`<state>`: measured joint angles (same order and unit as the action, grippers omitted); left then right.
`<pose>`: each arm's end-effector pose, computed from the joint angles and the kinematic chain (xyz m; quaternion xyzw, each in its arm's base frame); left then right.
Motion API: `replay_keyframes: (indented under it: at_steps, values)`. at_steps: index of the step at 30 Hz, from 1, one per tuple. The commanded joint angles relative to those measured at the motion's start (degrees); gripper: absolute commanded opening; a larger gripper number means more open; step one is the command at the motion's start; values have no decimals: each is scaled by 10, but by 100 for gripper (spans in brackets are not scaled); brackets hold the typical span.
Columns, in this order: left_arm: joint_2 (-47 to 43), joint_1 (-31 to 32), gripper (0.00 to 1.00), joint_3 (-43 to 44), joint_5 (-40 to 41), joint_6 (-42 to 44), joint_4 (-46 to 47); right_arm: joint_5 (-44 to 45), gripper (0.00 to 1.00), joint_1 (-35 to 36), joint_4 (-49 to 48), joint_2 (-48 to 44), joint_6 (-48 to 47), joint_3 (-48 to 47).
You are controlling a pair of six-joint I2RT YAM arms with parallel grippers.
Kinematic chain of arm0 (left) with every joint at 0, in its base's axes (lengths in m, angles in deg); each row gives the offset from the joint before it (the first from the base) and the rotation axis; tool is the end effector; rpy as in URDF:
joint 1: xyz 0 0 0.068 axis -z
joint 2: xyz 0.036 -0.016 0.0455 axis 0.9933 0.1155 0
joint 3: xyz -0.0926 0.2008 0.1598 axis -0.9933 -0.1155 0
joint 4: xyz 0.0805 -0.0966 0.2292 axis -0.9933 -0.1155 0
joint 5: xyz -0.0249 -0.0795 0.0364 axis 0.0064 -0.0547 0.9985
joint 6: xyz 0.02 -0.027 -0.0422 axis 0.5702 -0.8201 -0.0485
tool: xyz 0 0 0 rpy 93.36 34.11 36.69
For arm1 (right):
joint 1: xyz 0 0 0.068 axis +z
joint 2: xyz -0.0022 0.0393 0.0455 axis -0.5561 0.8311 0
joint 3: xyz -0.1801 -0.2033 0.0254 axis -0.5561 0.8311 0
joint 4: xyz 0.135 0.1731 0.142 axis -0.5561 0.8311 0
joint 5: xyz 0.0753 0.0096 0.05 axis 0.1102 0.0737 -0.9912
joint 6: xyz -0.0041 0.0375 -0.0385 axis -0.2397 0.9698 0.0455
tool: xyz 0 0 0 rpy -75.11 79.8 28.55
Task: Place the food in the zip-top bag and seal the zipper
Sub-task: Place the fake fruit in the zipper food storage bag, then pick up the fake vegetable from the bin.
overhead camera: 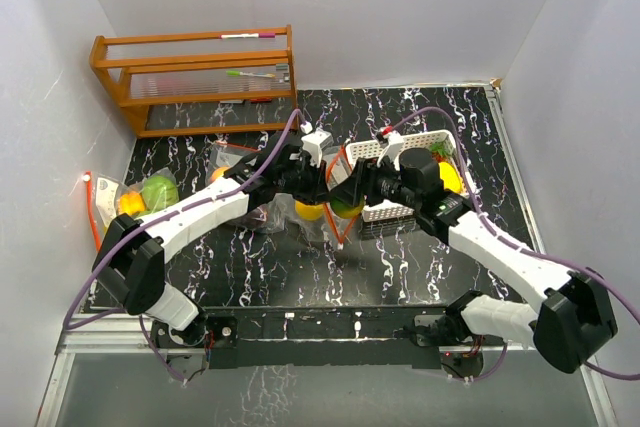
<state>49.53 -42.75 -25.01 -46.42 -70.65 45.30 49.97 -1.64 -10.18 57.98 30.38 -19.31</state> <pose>0.2547 -0.2332 0.2790 0.2571 0.8296 -0.3491 0.3519 0.2087 0.1455 0.2922 -0.1299 0.8066 0.4024 0.4132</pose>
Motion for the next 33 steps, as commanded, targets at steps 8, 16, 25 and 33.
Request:
replay_keyframes:
  at_steps: [8,16,25,33]
  values:
    - [-71,-3,0,6,-48,-23,-6,203,12,2,-72,72,16,11]
    - [-82,-3,0,-12,-51,-28,-2,266,50,28,-78,104,29,-32]
    - [-55,-3,0,-16,-54,-28,19,231,98,42,-30,20,12,-35]
    - [-64,-3,0,2,-40,-14,-1,406,98,24,143,-39,-23,-69]
